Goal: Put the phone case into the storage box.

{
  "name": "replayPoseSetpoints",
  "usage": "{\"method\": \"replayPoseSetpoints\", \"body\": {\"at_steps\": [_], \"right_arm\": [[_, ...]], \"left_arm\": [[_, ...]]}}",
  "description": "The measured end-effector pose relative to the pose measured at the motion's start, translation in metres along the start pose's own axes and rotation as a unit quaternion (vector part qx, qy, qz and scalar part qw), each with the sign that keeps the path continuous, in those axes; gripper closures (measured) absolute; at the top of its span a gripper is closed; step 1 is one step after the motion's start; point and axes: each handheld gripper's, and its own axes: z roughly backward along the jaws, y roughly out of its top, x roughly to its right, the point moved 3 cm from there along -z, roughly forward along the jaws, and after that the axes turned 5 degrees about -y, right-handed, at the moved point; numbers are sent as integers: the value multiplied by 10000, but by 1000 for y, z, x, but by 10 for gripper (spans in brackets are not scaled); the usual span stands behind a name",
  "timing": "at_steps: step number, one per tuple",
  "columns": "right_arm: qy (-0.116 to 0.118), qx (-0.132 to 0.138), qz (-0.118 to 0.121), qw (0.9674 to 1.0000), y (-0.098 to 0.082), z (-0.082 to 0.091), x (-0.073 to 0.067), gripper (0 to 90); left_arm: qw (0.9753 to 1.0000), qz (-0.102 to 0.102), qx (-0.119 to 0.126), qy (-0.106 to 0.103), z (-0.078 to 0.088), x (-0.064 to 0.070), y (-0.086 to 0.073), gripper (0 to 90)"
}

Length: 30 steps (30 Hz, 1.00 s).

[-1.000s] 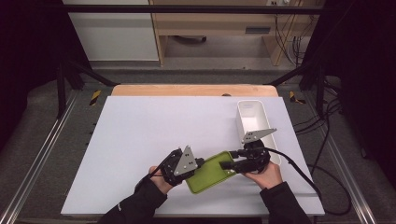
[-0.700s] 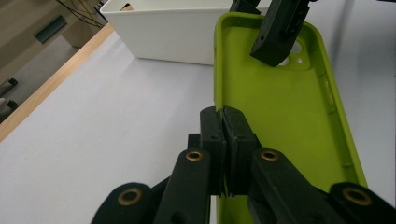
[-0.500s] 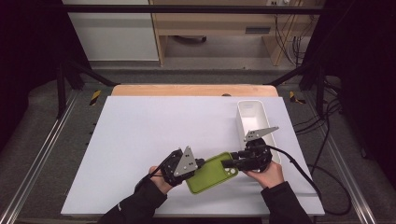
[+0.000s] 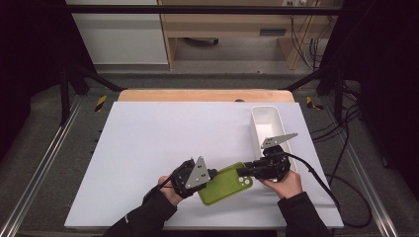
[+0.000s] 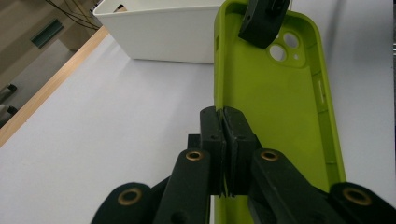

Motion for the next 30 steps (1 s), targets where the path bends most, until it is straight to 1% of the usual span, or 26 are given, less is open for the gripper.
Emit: {"method": "replayPoseSetpoints", "body": {"at_steps": [4, 12, 18, 24, 30], "right_arm": [[-30, -9, 26, 10000, 0, 0, 0, 714], [-23, -77, 7, 10000, -1, 1, 1, 759], [15, -133, -22, 9999, -1, 2, 0, 781], [2, -160, 1, 9999, -1, 3, 0, 783], [7, -158, -23, 9999, -1, 3, -1, 787]], "left_arm": [[10000, -22, -15, 2, -1, 1, 0, 876], [10000, -65, -69, -24, -2, 1, 0, 875], [9999, -93, -114, -53, -4, 2, -1, 874], [9999, -78, -120, -70, -5, 2, -2, 871], [9998, -16, -145, -148, -7, 2, -3, 864]]}}
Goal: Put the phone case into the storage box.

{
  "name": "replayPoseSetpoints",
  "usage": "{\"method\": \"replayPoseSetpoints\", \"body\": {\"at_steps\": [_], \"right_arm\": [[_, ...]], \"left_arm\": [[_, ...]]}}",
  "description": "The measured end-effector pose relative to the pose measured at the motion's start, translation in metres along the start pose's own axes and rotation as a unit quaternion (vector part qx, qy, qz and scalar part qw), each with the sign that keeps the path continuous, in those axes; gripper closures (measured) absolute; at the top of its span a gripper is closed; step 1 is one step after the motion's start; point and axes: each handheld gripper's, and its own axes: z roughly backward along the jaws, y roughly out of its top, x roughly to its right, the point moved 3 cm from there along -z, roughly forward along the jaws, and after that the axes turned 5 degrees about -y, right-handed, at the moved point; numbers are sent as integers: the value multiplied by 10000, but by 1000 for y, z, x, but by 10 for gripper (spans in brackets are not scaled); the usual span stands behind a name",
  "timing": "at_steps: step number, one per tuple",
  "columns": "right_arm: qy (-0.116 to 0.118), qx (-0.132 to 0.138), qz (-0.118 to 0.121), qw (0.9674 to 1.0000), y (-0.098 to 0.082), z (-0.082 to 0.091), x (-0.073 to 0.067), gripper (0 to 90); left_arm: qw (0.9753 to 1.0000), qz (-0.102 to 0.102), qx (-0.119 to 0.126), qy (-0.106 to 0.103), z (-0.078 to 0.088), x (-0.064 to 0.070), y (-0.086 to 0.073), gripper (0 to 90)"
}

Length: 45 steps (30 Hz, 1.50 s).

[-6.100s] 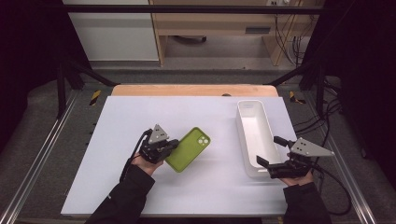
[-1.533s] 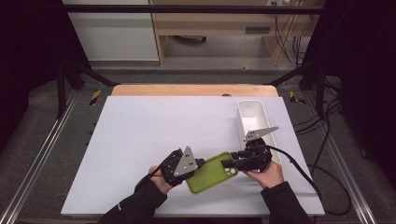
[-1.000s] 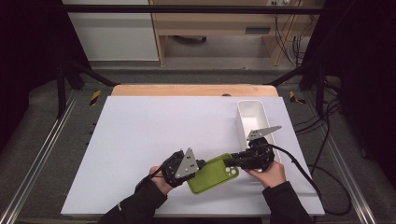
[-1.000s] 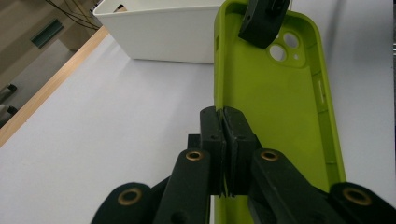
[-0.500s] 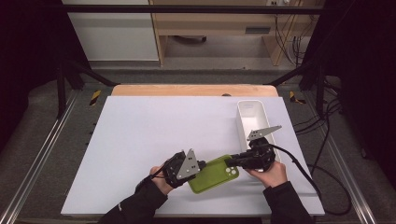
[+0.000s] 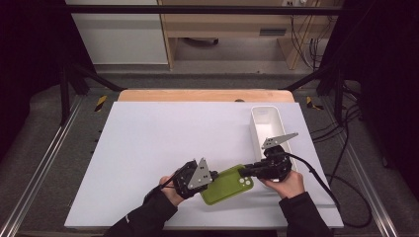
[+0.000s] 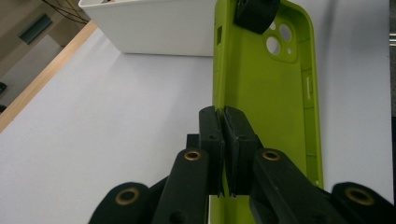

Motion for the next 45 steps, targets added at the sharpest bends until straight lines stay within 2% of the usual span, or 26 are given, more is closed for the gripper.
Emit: {"method": "replayPoseSetpoints", "body": {"at_steps": [8, 9, 13, 14, 15, 16, 17, 18, 19, 20, 21, 22, 23, 24, 25, 27, 28, 29, 32, 39, 40, 43, 45], "right_arm": [[-21, -23, -8, 10000, 0, 0, -1, 788], [-31, -34, 17, 10000, 0, 0, 0, 788], [-49, 0, 17, 10000, 0, 1, 0, 788], [-49, 0, 17, 10000, 0, 1, 0, 788], [-77, 38, 40, 10000, 0, 2, 0, 788], [-77, 38, 40, 10000, 0, 2, 0, 788], [-143, 56, 71, 9999, 0, 3, 0, 787], [-178, 59, 82, 9998, 0, 3, 1, 788], [-209, 75, 107, 9997, 0, 4, 1, 787], [-214, 50, 96, 9997, 0, 4, 1, 787], [-253, 89, 126, 9996, 0, 4, 1, 787], [-245, 60, 117, 9996, 0, 4, 1, 787], [-264, 69, 126, 9995, 0, 4, 1, 787], [-264, 69, 126, 9995, 0, 4, 1, 787], [-290, 61, 154, 9994, 0, 4, 1, 788], [-318, 70, 154, 9994, 0, 5, 1, 787], [-318, 70, 154, 9994, 0, 5, 1, 787], [-367, 104, 190, 9991, 1, 7, 1, 787], [-451, 145, 250, 9986, 2, 12, 0, 787], [-625, 301, 476, 9965, 8, 24, -6, 787], [-645, 315, 517, 9961, 8, 26, -7, 787], [-716, 392, 585, 9949, 12, 32, -9, 787], [-744, 425, 637, 9943, 14, 36, -10, 788]], "left_arm": [[9999, 102, -1, -77, -3, 0, -2, 837], [9997, 189, 47, -113, -4, -1, -3, 833], [9987, 444, 199, -120, -1, -6, -4, 733], [9987, 444, 199, -120, -1, -6, -4, 698], [9974, 633, 333, -82, 2, -10, -3, 652], [9974, 633, 333, -82, 2, -10, -3, 621], [9950, 838, 533, -85, 7, -14, -2, 583], [9936, 937, 631, -58, 9, -16, -2, 537], [9922, 1025, 707, -18, 11, -19, -2, 494], [9922, 1025, 707, -18, 11, -19, -2, 463], [9894, 1202, 821, 11, 16, -25, -4, 441], [9894, 1202, 821, 11, 16, -25, -4, 409], [9849, 1463, 925, -2, 20, -33, -6, 371], [9849, 1463, 925, -2, 20, -33, -6, 350], [9799, 1696, 1047, 32, 25, -40, -10, 332], [9762, 1852, 1116, 140, 30, -48, -13, 275], [9762, 1852, 1116, 140, 30, -48, -13, 255], [9721, 2026, 1177, 150, 34, -54, -17, 239], [9668, 2231, 1232, 196, 39, -61, -22, 182], [9610, 2389, 1375, 205, 52, -67, -35, 126], [9610, 2389, 1375, 205, 52, -67, -35, 122], [9578, 2486, 1422, 246, 63, -71, -43, 108], [9570, 2512, 1421, 300, 68, -72, -48, 99]]}}
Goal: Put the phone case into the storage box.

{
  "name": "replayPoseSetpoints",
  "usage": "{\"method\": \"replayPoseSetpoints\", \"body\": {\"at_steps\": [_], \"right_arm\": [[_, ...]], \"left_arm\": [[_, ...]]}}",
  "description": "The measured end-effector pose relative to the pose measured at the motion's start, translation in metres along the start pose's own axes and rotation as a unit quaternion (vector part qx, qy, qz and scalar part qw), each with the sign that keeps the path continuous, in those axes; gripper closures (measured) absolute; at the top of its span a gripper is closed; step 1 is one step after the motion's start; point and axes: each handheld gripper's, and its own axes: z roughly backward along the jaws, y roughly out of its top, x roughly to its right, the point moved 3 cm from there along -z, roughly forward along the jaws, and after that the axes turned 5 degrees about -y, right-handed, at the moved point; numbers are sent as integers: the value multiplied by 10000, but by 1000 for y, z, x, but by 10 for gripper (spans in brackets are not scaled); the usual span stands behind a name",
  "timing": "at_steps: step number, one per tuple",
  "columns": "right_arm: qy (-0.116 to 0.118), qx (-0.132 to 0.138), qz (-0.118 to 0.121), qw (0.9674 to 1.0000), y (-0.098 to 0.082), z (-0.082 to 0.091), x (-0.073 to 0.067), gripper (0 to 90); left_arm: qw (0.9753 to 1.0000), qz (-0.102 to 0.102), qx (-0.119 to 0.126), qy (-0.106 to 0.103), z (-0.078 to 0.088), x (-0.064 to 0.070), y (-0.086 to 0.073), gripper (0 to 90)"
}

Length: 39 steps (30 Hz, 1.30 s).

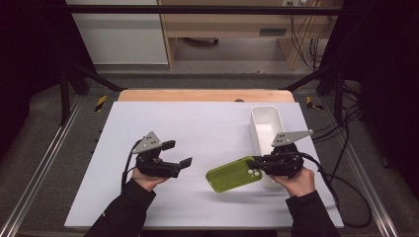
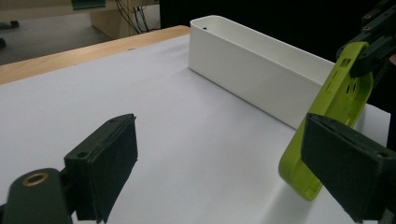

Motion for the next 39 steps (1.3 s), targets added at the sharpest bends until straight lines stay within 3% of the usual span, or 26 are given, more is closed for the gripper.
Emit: {"method": "replayPoseSetpoints", "body": {"at_steps": [9, 22, 30, 39], "right_arm": [[-175, -7, 202, 9996, 16, 9, -3, 787], [-395, -25, 419, 9983, 33, 22, -3, 788], [-518, -142, 574, 9969, 45, 25, -6, 787], [-706, -165, 724, 9947, 53, 28, -5, 787]], "left_arm": [[9997, -43, -58, 220, 19, -10, -14, 64], [9977, 19, 126, 667, 46, -35, -60, 42], [9963, 71, 362, 776, 55, -44, -76, 38], [9962, 26, 315, 811, 53, -47, -82, 35]]}}
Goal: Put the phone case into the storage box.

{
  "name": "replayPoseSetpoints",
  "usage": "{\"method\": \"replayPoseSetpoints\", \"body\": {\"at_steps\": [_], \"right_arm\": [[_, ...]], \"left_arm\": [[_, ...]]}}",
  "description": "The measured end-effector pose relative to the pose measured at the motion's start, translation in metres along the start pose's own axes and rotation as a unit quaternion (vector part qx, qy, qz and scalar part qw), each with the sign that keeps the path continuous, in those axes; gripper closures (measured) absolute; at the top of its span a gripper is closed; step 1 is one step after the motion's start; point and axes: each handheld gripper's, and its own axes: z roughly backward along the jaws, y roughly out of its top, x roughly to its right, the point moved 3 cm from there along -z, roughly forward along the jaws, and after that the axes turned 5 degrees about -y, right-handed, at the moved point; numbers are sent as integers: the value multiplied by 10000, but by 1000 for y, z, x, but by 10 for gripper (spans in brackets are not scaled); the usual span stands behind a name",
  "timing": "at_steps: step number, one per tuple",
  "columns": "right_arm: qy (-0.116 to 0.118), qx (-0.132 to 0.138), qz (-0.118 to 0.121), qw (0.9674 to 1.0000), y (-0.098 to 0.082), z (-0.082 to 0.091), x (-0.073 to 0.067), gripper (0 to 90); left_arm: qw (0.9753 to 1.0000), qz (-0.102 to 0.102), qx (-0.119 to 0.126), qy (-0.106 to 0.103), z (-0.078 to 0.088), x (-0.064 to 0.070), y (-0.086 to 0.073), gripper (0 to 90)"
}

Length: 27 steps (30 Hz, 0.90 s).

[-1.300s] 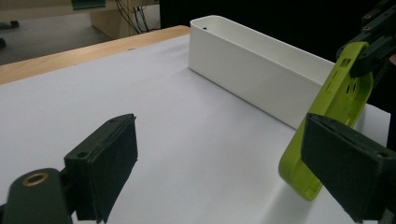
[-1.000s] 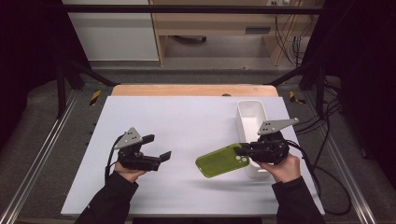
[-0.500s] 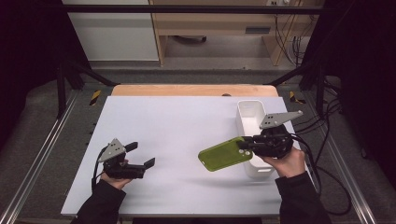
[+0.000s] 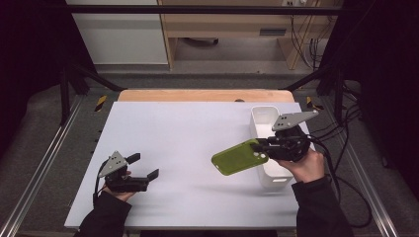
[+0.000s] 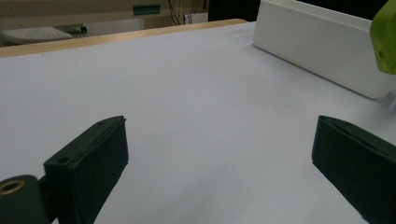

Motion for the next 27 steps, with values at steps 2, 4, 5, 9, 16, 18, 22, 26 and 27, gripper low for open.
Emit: {"method": "replayPoseSetpoints", "body": {"at_steps": [2, 4, 5, 9, 16, 18, 22, 26, 27], "right_arm": [[-79, 4, 72, 9999, 2, 2, 1, 787], [-111, 22, 91, 9999, 3, 2, 2, 787], [-135, 25, 111, 9998, 4, 4, 3, 787], [-265, 67, 155, 9995, 12, 12, 7, 787], [-620, 91, 349, 9974, 23, 28, 13, 787], [-658, 91, 374, 9971, 24, 30, 14, 787], [-891, 31, 463, 9949, 31, 39, 20, 787], [-991, 43, 509, 9938, 34, 42, 23, 786], [-989, 49, 530, 9937, 35, 42, 23, 787]], "left_arm": [[10000, -15, 24, -5, 0, 0, -1, 35], [10000, -14, 26, -10, 0, 0, -2, 35], [10000, -12, 22, -20, 0, -1, -2, 35], [10000, 3, -72, -45, -1, -1, -5, 34], [10000, 6, -82, -49, -2, -1, -6, 35], [9999, -2, -87, -52, -2, -1, -7, 35], [9999, 3, -103, -58, -3, -1, -7, 35], [9999, 5, -106, -67, -3, -2, -7, 35], [9999, 9, -98, -65, -3, -1, -7, 35]]}}
